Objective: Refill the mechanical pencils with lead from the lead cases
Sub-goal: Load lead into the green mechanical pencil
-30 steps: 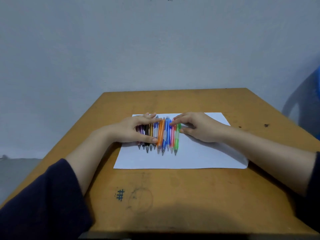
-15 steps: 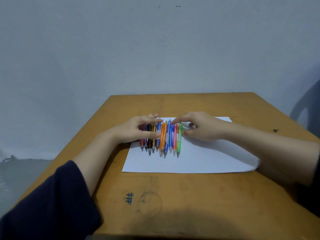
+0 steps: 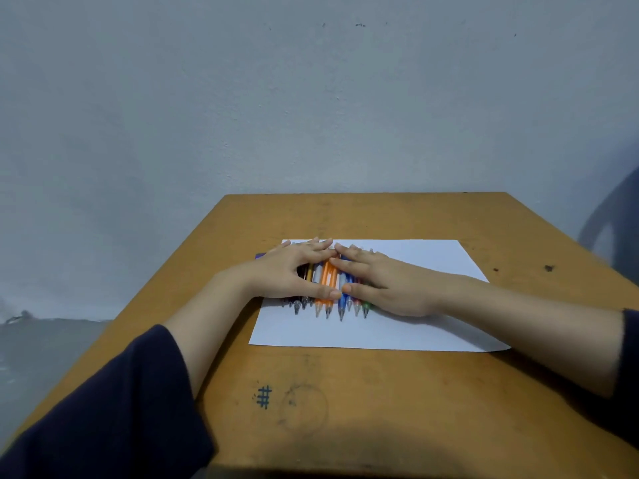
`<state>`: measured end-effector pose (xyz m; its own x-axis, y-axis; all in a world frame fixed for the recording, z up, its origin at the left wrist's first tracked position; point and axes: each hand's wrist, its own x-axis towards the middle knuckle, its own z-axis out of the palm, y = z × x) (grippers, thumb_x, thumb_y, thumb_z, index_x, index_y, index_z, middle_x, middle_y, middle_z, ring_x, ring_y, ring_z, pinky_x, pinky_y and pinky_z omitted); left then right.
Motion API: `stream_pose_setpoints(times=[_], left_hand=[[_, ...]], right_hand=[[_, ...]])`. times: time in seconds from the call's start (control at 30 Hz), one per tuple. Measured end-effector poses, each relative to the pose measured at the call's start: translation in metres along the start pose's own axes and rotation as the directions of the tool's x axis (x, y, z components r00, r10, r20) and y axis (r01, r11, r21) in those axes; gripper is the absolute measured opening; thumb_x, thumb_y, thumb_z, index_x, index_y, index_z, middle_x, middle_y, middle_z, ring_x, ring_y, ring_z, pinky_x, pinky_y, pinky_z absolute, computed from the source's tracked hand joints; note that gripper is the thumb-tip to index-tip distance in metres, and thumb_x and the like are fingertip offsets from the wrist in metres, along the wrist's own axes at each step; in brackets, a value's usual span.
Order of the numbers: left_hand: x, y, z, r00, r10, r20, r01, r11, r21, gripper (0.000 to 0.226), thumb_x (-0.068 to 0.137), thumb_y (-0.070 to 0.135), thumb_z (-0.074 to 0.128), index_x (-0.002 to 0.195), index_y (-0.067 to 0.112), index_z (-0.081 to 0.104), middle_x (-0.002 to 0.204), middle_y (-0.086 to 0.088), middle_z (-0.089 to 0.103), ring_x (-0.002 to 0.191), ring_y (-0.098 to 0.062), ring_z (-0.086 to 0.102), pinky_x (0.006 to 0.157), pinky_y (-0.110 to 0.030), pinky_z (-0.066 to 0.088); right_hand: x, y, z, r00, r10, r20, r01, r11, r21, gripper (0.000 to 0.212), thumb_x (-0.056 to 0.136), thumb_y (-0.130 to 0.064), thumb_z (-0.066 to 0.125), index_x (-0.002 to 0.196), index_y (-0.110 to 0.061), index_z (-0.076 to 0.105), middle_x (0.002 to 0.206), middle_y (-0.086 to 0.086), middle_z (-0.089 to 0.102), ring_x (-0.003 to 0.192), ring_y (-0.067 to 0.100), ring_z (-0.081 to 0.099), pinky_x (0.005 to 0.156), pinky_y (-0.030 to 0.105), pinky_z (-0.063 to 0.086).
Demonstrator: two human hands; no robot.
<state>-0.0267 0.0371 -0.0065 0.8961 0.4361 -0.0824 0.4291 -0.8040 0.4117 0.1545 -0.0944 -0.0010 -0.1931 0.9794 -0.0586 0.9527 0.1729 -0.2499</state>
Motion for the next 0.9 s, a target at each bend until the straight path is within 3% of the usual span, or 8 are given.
stream_pose_setpoints(times=[0.13, 0.2, 0.3, 0.4, 0.47, 0.63, 0.8, 0.9], left_hand=[[-0.001, -0.003, -0.006, 0.999, -0.005, -0.047, -0.005, 0.979, -0.204, 0.09, 0.068, 0.074, 0.061, 0.146, 0.041, 0.03, 0.157, 0.019, 0.016, 0.144, 0.001, 0.01, 0.12, -0.042, 0.015], [-0.003, -0.006, -0.011, 0.98, -0.058, -0.188, -0.02, 0.921, -0.389, 0.071, 0.076, 0.065, 0.055, 0.141, 0.042, 0.038, 0.156, 0.014, 0.022, 0.144, -0.008, 0.018, 0.116, -0.048, 0.025], [-0.005, -0.022, -0.016, 0.871, -0.268, -0.411, -0.025, 0.813, -0.582, 0.041, 0.094, 0.047, 0.047, 0.135, 0.042, 0.047, 0.154, 0.008, 0.029, 0.141, -0.017, 0.03, 0.108, -0.053, 0.035], [-0.005, -0.058, -0.021, 0.776, -0.297, -0.557, 0.183, 0.95, -0.251, 0.04, 0.101, 0.029, 0.044, 0.141, 0.03, 0.044, 0.154, 0.005, 0.032, 0.143, -0.014, 0.024, 0.115, -0.049, 0.025], [-0.005, -0.08, -0.023, 0.772, -0.319, -0.55, 0.288, 0.947, -0.145, 0.042, 0.101, 0.027, 0.044, 0.142, 0.026, 0.043, 0.154, 0.003, 0.031, 0.144, -0.015, 0.023, 0.118, -0.045, 0.019], [-0.007, -0.1, -0.019, 0.785, -0.425, -0.451, 0.467, 0.884, -0.021, 0.046, 0.101, 0.023, 0.038, 0.147, 0.021, 0.034, 0.158, 0.0, 0.023, 0.145, -0.016, 0.019, 0.118, -0.041, 0.017], [-0.006, -0.098, -0.019, 0.793, -0.447, -0.414, 0.504, 0.863, 0.033, 0.047, 0.103, 0.028, 0.03, 0.149, 0.022, 0.031, 0.158, 0.002, 0.022, 0.145, -0.014, 0.019, 0.118, -0.038, 0.015], [-0.005, -0.1, -0.019, 0.798, -0.447, -0.404, 0.506, 0.861, 0.045, 0.047, 0.102, 0.028, 0.03, 0.149, 0.022, 0.031, 0.158, 0.001, 0.022, 0.145, -0.014, 0.019, 0.118, -0.039, 0.017]], right_hand=[[-0.003, -0.004, 0.003, 0.999, 0.022, -0.028, -0.022, 1.0, 0.016, 0.059, 0.097, -0.05, 0.026, 0.151, -0.029, 0.012, 0.16, -0.007, 0.0, 0.146, 0.008, -0.002, 0.119, 0.039, 0.001], [0.0, -0.009, -0.004, 0.998, 0.031, -0.058, -0.025, 0.995, 0.097, 0.058, 0.097, -0.05, 0.031, 0.15, -0.031, 0.017, 0.159, -0.006, 0.009, 0.145, 0.008, 0.005, 0.119, 0.036, 0.006], [0.011, -0.022, -0.022, 0.993, 0.023, -0.12, -0.004, 0.988, 0.155, 0.055, 0.098, -0.041, 0.042, 0.148, -0.025, 0.027, 0.155, -0.003, 0.026, 0.142, 0.012, 0.021, 0.11, 0.024, 0.018], [0.028, -0.038, -0.035, 0.992, 0.003, -0.124, 0.016, 0.988, 0.154, 0.056, 0.096, -0.04, 0.049, 0.146, -0.024, 0.032, 0.15, -0.004, 0.036, 0.134, 0.012, 0.035, 0.099, 0.022, 0.028], [0.042, -0.048, -0.038, 0.996, -0.006, -0.086, 0.02, 0.987, 0.157, 0.06, 0.093, -0.043, 0.052, 0.147, -0.026, 0.031, 0.15, -0.005, 0.036, 0.133, 0.012, 0.037, 0.095, 0.021, 0.029], [0.076, -0.062, -0.031, 1.0, -0.008, -0.008, 0.009, 0.99, 0.141, 0.081, 0.083, -0.053, 0.063, 0.149, -0.024, 0.026, 0.153, -0.003, 0.031, 0.133, 0.016, 0.038, 0.098, 0.022, 0.03], [0.098, -0.064, -0.023, 0.998, 0.016, 0.059, -0.021, 0.997, 0.08, 0.095, 0.075, -0.056, 0.07, 0.15, -0.02, 0.024, 0.15, -0.003, 0.036, 0.132, 0.014, 0.038, 0.094, 0.019, 0.03], [0.105, -0.063, -0.022, 0.999, 0.04, 0.025, -0.042, 0.995, 0.094, 0.092, 0.07, -0.054, 0.075, 0.146, -0.021, 0.035, 0.144, -0.004, 0.045, 0.127, 0.013, 0.043, 0.089, 0.019, 0.032]])
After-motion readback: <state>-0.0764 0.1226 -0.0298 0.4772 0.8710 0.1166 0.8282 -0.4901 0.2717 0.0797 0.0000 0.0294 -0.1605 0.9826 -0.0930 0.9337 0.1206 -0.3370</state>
